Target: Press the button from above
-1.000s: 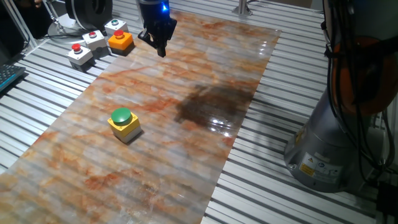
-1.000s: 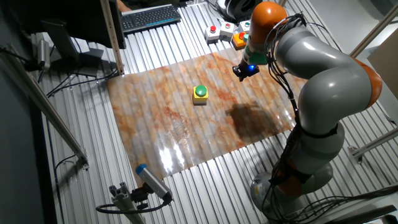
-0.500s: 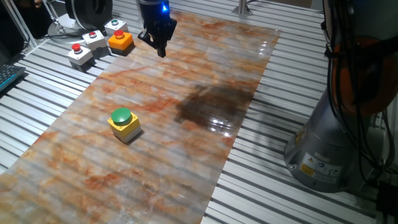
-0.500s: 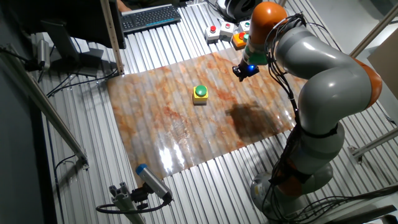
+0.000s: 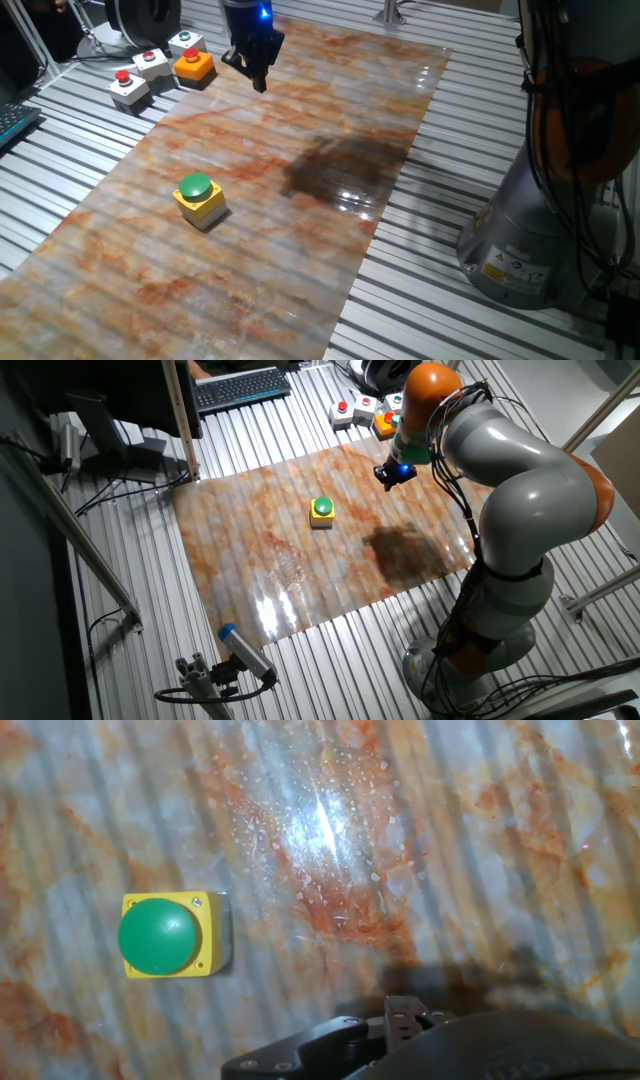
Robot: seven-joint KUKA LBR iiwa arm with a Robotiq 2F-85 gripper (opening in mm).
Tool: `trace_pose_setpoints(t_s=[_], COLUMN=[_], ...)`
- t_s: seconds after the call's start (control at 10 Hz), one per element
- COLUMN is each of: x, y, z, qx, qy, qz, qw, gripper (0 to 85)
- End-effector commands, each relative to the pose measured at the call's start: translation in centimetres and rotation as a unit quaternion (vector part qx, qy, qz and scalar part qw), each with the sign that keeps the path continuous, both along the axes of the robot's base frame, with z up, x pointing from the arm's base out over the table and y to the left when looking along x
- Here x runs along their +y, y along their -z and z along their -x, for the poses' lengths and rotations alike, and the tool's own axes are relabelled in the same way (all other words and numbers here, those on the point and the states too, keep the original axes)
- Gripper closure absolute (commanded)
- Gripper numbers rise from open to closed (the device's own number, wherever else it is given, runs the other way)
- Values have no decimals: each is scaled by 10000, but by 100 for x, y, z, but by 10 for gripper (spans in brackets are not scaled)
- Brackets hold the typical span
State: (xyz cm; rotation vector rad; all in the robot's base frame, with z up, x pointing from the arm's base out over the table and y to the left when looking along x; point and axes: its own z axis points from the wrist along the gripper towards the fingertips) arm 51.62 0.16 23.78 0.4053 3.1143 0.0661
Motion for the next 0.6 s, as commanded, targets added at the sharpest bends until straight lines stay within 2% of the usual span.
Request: trace_pose_setpoints(t_s=[0.0,0.5], x=[1,82], y=[-1,-15], z=[-1,-20], qx=[-4,27], qy=[0,61], qz=[0,23], qw=[10000,10000], gripper=[850,850])
